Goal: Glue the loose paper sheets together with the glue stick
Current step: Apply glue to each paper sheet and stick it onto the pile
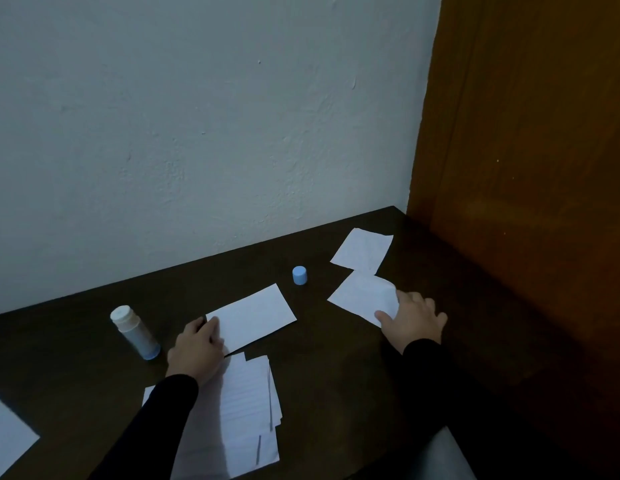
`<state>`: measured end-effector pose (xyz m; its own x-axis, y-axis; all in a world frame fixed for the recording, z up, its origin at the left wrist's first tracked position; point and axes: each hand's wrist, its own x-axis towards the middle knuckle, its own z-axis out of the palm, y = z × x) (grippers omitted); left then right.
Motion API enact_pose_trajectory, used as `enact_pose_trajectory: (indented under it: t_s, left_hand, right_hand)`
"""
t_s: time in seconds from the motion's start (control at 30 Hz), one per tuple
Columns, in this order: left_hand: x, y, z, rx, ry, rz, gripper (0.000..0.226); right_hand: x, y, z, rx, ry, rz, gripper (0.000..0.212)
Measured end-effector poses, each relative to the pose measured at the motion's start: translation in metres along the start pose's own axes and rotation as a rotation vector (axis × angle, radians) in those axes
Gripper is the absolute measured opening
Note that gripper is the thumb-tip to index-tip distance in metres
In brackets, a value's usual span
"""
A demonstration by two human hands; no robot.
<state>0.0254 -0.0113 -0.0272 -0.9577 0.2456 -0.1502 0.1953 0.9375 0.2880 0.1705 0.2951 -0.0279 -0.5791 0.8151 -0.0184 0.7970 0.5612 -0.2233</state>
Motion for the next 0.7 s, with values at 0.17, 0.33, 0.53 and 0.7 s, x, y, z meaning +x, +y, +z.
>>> enact_pose_trajectory:
  t_s: [0.17, 0.33, 0.53, 0.7]
  left_hand:
    - [-0.007, -0.003, 0.004, -0.048, 0.019, 0.007, 0.049]
    - [-0.01, -0.007, 0.008, -0.107, 0.061, 0.014, 0.046]
    - [-0.009, -0.008, 0.011, -0.149, 0.086, 0.016, 0.044]
    - [-0.01, -0.008, 0.014, -0.163, 0.128, 0.015, 0.043]
  right_hand:
    - [-0.01, -0.007, 0.006, 0.242, 0.058, -0.015, 0.04]
    - [-0.014, -0.018, 0.007, 0.055, -0.005, -0.098, 0.056]
    - [-0.012, -0.019, 0.004, -0.151, -0.042, -0.179, 0.052]
    - [-0.017, -0.028, 0.004, -0.069, -0.02, -0.158, 0.036]
